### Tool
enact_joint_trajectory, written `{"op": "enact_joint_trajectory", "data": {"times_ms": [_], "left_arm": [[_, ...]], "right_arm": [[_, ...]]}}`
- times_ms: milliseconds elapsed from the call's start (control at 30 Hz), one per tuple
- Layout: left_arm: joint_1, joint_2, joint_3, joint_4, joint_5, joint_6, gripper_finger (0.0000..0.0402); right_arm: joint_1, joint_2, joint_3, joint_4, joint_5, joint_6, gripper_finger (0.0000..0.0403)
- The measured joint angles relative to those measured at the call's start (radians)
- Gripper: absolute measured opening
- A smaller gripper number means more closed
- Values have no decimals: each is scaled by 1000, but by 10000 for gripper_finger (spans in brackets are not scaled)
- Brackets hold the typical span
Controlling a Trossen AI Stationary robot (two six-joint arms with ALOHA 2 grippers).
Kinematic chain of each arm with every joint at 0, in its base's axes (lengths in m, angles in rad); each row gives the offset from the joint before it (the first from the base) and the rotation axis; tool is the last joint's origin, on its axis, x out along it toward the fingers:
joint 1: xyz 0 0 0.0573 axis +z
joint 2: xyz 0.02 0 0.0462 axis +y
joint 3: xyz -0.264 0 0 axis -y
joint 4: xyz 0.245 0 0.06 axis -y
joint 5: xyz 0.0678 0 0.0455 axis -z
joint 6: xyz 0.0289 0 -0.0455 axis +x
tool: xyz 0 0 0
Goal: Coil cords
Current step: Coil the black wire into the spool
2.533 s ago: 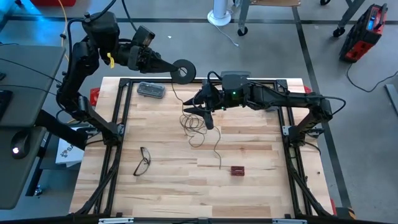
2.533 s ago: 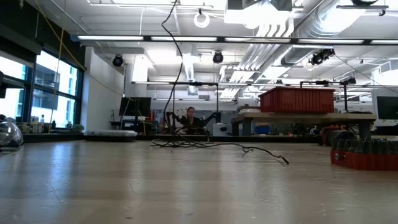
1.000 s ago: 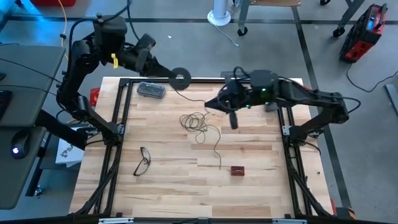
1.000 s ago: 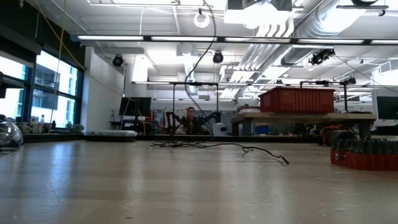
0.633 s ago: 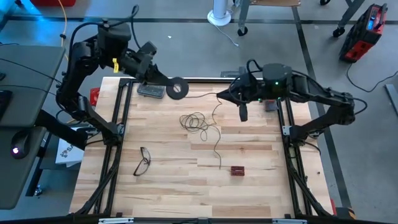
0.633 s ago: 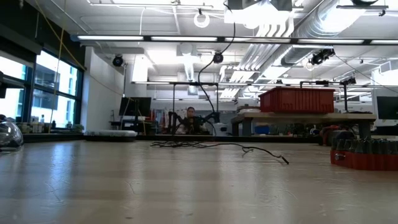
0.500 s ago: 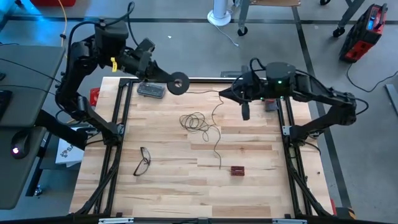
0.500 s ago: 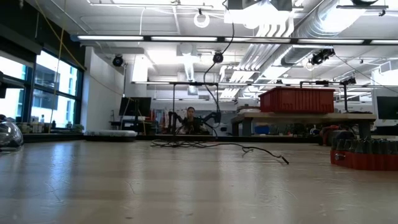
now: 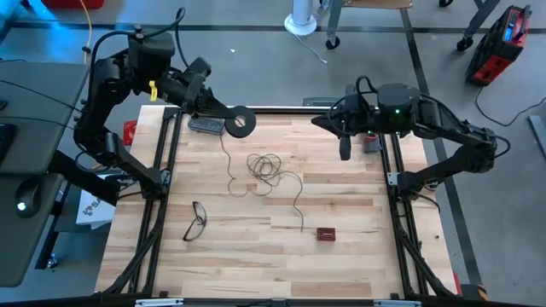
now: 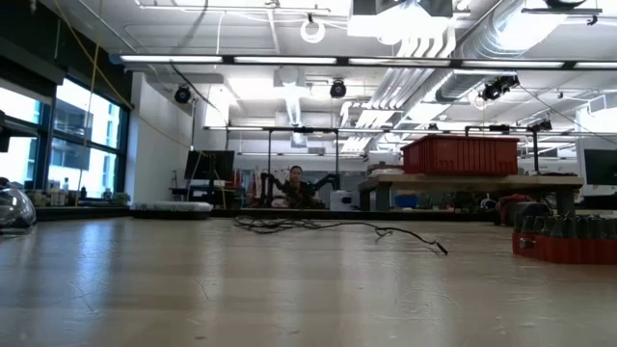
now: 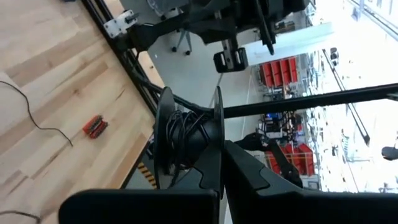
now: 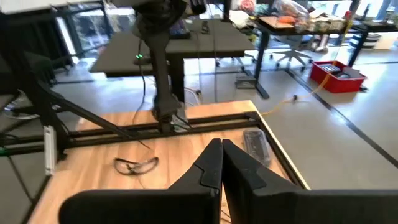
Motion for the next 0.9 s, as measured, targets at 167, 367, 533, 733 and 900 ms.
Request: {"op": "enact_joint_trajectory", "data": {"times_ms": [167,367,533,733,900], "left_arm": [[0,0,0,8,-11,1,0],[1,0,0,118,-13,11,0],[0,0,0,228,-11,10,0],[1,-9,0,348,-9,2,0],[1,-11,0,394,-9,1,0]], "right_arm": [[13,25,0,37,-58,20,0],[34,120,0,153,-163,-33,19],[35,236,0,351,-193,-57,90],[27,337,0,564,-196,25,169],[30,385,0,613,-188,48,180]]}}
